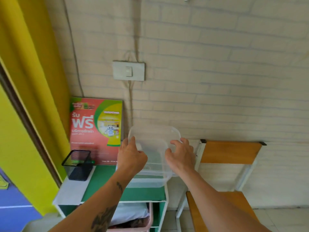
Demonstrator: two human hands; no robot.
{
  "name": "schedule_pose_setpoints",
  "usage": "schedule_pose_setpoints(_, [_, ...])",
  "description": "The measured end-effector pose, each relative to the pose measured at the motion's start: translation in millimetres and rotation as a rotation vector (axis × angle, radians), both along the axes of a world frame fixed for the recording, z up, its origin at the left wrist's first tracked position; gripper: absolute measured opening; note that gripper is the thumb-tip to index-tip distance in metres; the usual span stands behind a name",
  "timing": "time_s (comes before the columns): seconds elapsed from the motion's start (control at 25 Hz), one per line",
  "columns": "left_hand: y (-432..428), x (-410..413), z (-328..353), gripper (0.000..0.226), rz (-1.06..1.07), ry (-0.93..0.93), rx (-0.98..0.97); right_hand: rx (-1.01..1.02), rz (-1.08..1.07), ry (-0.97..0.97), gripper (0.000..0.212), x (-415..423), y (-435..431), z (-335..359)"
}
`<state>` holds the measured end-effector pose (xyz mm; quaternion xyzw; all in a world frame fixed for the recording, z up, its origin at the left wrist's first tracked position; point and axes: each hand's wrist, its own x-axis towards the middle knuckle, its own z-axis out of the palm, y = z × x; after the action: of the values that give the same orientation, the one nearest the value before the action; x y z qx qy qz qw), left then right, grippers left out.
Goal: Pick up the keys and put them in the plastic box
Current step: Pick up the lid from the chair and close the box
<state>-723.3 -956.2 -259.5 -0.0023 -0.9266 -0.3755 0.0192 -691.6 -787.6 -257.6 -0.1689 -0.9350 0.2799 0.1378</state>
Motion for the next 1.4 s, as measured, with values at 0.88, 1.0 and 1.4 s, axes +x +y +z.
schedule_pose_setpoints(0.88, [-25,-28,-40,0.061,-0.142,0.031,-0.437,0.239,0.239,-0.376,0.057,-34,-20,-28])
schedule_pose_setpoints(1.0, [-21,-39,-40,0.063,-0.228,0.120,-0.433,0.333,0.292,-0.324,0.061,-39,-18,-32])
schedule_pose_setpoints(1.4, [-33,-59,-54,0.070,-0.397,0.045,-0.728,0.417,0.398,-0.343,0.076,-53,-7,-59])
